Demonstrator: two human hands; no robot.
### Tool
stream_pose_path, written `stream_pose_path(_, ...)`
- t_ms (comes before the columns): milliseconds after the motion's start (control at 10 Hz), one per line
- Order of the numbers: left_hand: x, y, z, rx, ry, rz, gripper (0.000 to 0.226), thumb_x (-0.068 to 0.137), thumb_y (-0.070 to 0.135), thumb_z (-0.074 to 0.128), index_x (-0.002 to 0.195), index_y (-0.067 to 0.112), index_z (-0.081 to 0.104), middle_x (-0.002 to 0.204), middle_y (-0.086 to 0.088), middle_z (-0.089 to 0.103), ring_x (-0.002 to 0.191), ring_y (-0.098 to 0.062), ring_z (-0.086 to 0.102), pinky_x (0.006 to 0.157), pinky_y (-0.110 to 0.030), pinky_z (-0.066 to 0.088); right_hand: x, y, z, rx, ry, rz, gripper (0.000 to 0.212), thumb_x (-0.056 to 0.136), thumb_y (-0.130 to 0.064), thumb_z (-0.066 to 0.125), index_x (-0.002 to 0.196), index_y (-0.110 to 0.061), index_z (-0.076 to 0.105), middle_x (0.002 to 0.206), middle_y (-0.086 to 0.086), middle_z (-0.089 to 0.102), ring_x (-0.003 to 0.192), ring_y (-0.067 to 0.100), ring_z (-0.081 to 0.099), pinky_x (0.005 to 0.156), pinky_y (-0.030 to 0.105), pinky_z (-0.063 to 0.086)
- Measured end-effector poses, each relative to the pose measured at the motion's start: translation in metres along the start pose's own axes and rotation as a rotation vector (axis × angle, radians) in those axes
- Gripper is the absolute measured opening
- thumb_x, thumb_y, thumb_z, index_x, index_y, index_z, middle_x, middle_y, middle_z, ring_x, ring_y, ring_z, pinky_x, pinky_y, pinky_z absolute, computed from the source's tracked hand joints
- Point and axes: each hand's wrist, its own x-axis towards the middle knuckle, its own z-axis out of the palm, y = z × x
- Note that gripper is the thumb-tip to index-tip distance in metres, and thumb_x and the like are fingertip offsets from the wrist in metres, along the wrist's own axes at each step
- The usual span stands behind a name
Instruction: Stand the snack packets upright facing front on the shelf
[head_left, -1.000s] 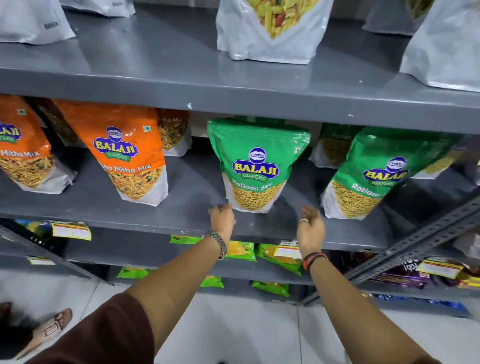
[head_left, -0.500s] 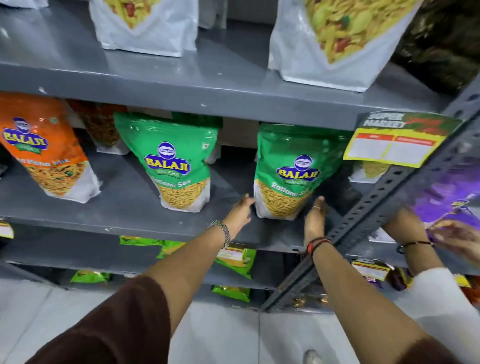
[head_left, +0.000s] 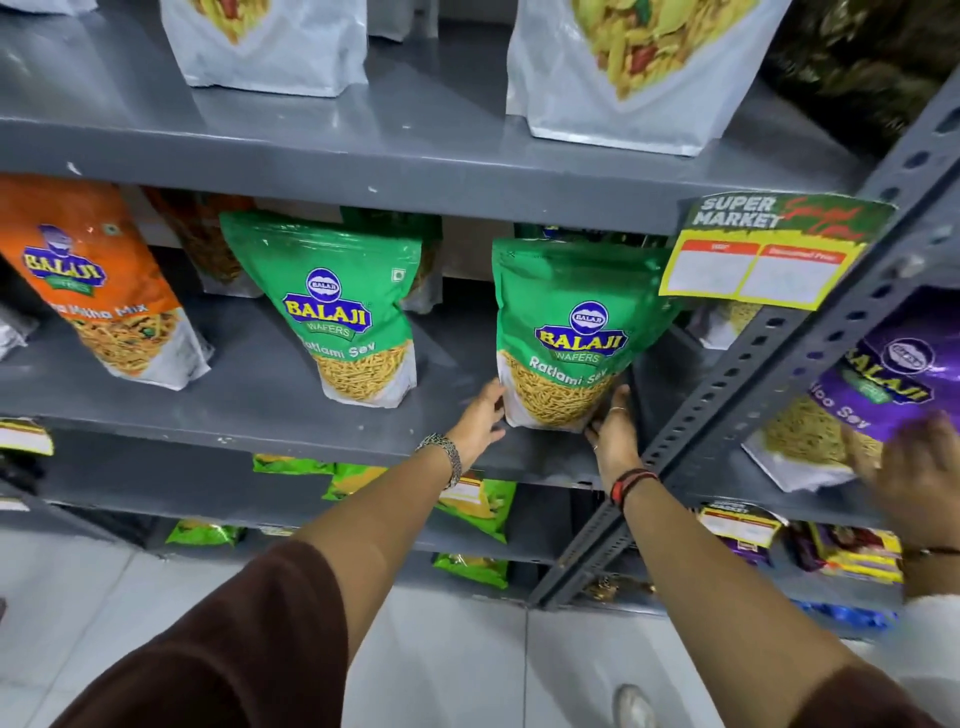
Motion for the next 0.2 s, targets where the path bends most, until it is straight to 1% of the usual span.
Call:
stream_pose_path(100, -0.008, -0.005, -0.006, 0.283, 0.17, 0.211, 0.05, 0.097, 0.032, 0.032, 0.145, 0.019, 0.028, 0.154, -0.002, 0.031, 0.141, -0.021, 0.031, 0.112, -0.034, 0.026, -0.001, 0.003, 0.004, -0.096, 0.055, -0.082, 0.049, 0.098, -0.036, 0.031, 0.137, -0.01, 0.042, 0.148, 0.011, 0.041, 0.135, 0.028, 0.039, 0.113, 0.034, 0.028)
stream_pose_path(200, -0.034, -0.007, -0.02, 0.614, 0.385, 0.669, 0.041, 0.094, 0.022, 0.038, 0.134, 0.017, 0.044, 0.138, -0.003, 0.052, 0.123, -0.022, 0.052, 0.101, -0.027, 0.037, -0.022, 0.01, -0.002, -0.207, 0.243, -0.274, 0.035, 0.093, -0.014, 0.042, 0.126, -0.004, 0.05, 0.133, 0.017, 0.054, 0.123, 0.033, 0.049, 0.101, 0.028, 0.036)
